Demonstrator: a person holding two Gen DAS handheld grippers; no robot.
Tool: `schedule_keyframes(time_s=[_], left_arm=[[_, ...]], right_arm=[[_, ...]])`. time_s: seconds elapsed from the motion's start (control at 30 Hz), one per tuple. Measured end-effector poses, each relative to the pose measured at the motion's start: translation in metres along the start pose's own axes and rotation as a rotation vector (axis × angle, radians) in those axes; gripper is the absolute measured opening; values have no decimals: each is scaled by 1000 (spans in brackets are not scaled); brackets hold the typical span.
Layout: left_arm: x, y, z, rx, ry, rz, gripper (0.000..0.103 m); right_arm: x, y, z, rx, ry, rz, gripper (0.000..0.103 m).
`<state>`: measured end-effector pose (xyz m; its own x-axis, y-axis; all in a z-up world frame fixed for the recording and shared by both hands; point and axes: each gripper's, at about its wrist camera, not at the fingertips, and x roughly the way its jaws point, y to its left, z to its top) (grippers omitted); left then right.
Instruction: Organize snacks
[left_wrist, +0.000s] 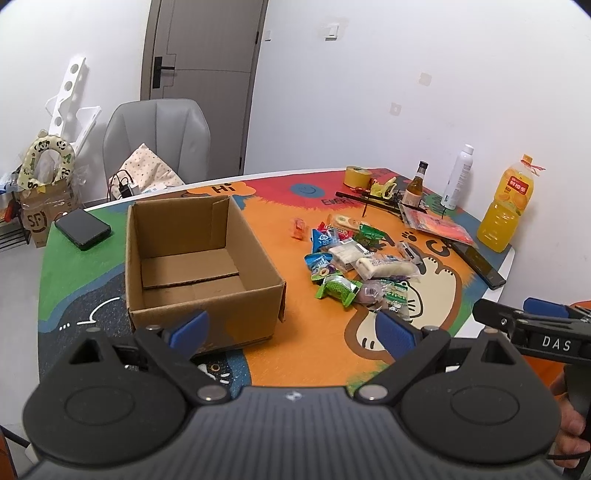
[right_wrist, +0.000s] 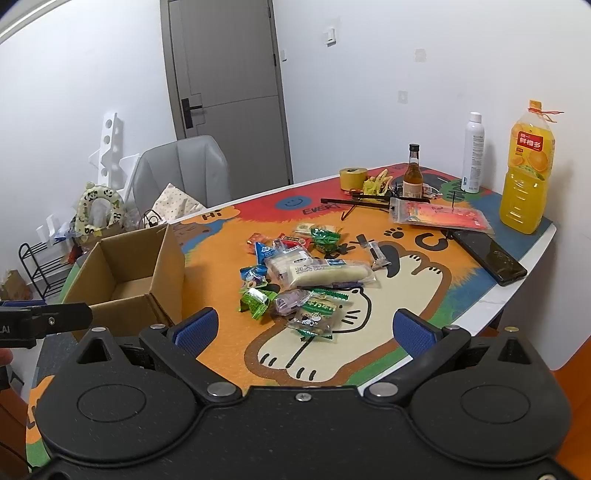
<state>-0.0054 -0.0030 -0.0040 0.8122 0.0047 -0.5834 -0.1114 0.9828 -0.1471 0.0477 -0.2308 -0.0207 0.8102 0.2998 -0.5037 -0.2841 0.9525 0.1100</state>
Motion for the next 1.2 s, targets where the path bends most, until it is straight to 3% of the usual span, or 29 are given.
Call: schedule_keyframes(time_s=[0.47,0.93,1.2], left_arm=[[-1,1,0,-4,-3,7,96],[9,-7,3,9,11,-5,96],[34,-22,9,29,30,-53,96]], right_arm=[[1,-1,0,12,-11,0,103],[13,-13,1,-6,87,-40,103],[29,-29,-2,-15,46,-43,103]])
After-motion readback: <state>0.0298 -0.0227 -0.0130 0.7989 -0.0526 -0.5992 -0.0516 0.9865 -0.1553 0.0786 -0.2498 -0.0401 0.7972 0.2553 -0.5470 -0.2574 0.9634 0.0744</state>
